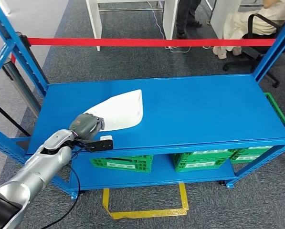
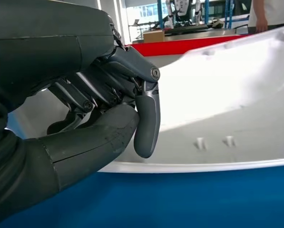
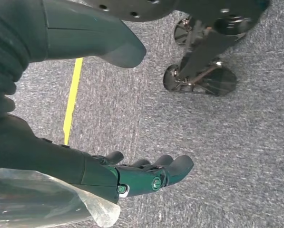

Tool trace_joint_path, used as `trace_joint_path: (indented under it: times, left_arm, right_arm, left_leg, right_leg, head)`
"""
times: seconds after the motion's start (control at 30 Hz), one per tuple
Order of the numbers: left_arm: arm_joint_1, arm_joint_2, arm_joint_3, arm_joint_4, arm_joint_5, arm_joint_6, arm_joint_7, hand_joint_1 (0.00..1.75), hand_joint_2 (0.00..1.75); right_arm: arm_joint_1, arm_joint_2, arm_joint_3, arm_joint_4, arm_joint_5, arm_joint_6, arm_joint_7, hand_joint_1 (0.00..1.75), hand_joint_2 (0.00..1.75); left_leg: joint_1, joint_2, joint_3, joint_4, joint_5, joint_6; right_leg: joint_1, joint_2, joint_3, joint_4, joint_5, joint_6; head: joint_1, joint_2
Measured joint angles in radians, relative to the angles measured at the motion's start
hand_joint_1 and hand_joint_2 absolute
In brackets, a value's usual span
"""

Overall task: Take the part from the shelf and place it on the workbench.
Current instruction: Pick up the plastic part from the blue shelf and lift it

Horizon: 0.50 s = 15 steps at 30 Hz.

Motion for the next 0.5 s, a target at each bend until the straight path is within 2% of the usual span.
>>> trace_joint_path:
  times: [0.1, 0.17, 0.2, 0.27, 0.3, 0.33, 0.37, 0.43, 0.47, 0.5]
  left_arm:
    - [0.001, 0.000, 0.000, 0.000, 0.003, -0.004, -0.002, 1.75, 1.75]
    - [0.000, 0.000, 0.000, 0.000, 0.008, -0.009, -0.005, 1.75, 1.75]
    - [0.000, 0.000, 0.000, 0.000, 0.010, -0.012, -0.007, 1.75, 1.75]
    - [0.003, 0.001, -0.001, 0.000, 0.012, -0.021, -0.012, 1.75, 1.75]
    - [0.005, 0.001, -0.002, -0.001, 0.013, -0.025, -0.015, 1.75, 1.75]
    - [0.008, 0.001, -0.002, -0.004, 0.014, -0.029, -0.017, 1.75, 1.75]
    - [0.009, 0.001, -0.003, -0.009, 0.016, -0.032, -0.018, 1.75, 1.75]
    - [0.007, 0.001, -0.003, -0.025, 0.020, -0.040, -0.020, 1.75, 1.75]
    - [0.005, 0.001, -0.004, -0.035, 0.022, -0.046, -0.020, 1.75, 1.75]
    - [0.002, 0.001, -0.006, -0.046, 0.023, -0.051, -0.020, 1.75, 1.75]
  right_arm:
    - [0.002, 0.000, 0.000, 0.000, 0.000, -0.001, 0.001, 0.00, 1.75]
    - [0.001, 0.000, 0.000, 0.000, 0.000, -0.002, 0.001, 0.00, 1.75]
    - [0.000, 0.000, 0.000, 0.000, 0.000, -0.002, 0.001, 0.00, 1.75]
    - [0.000, 0.000, 0.000, 0.000, 0.001, -0.002, 0.000, 0.00, 1.75]
    - [0.001, 0.000, 0.000, 0.000, 0.001, -0.002, 0.000, 0.00, 1.75]
    - [0.002, 0.000, 0.000, 0.000, 0.002, -0.002, 0.000, 0.00, 1.75]
    - [0.002, 0.000, 0.000, 0.000, 0.002, -0.003, -0.001, 0.00, 1.75]
    - [0.001, 0.000, 0.000, 0.000, 0.003, -0.003, -0.004, 0.00, 1.75]
    - [0.000, 0.000, 0.000, 0.000, 0.004, -0.003, -0.005, 0.00, 1.75]
    - [0.000, 0.000, 0.000, 0.000, 0.005, -0.003, -0.006, 0.00, 1.75]
  left_leg:
    - [0.000, 0.000, -0.001, 0.002, -0.001, -0.015]
    - [0.002, 0.001, -0.015, 0.038, -0.029, -0.026]
    - [0.004, 0.001, -0.035, 0.086, -0.057, -0.031]
    - [0.006, 0.001, -0.095, 0.218, -0.117, -0.037]
    - [0.007, 0.001, -0.117, 0.266, -0.130, -0.038]
    - [0.008, 0.001, -0.125, 0.280, -0.124, -0.039]
    - [0.009, 0.001, -0.115, 0.254, -0.098, -0.038]
    - [0.010, 0.001, -0.057, 0.128, -0.028, -0.032]
    - [0.009, 0.001, -0.030, 0.066, -0.006, -0.029]
    - [0.007, 0.001, -0.013, 0.028, 0.003, -0.025]
  right_leg:
    - [0.001, 0.002, 0.009, -0.014, -0.001, -0.012]
    - [-0.002, 0.001, 0.013, -0.018, 0.002, -0.024]
    - [-0.004, 0.000, 0.014, -0.020, 0.003, -0.029]
    - [-0.004, 0.000, 0.015, -0.020, 0.001, -0.033]
    - [-0.003, 0.001, 0.015, -0.019, 0.001, -0.034]
    - [-0.003, 0.001, 0.016, -0.019, 0.000, -0.034]
    - [-0.003, 0.001, 0.017, -0.018, -0.001, -0.033]
    - [-0.003, 0.001, 0.020, -0.017, -0.004, -0.029]
    - [-0.001, 0.001, 0.021, -0.015, -0.006, -0.025]
    - [0.000, 0.001, 0.019, -0.014, -0.006, -0.021]
  head:
    - [0.000, 0.000]
    - [-0.003, 0.000]
    - [-0.004, 0.000]
    - [-0.006, 0.000]
    - [-0.006, 0.000]
    - [-0.006, 0.000]
    - [-0.006, 0.000]
    - [-0.005, 0.000]
    - [-0.005, 0.000]
    - [-0.004, 0.000]
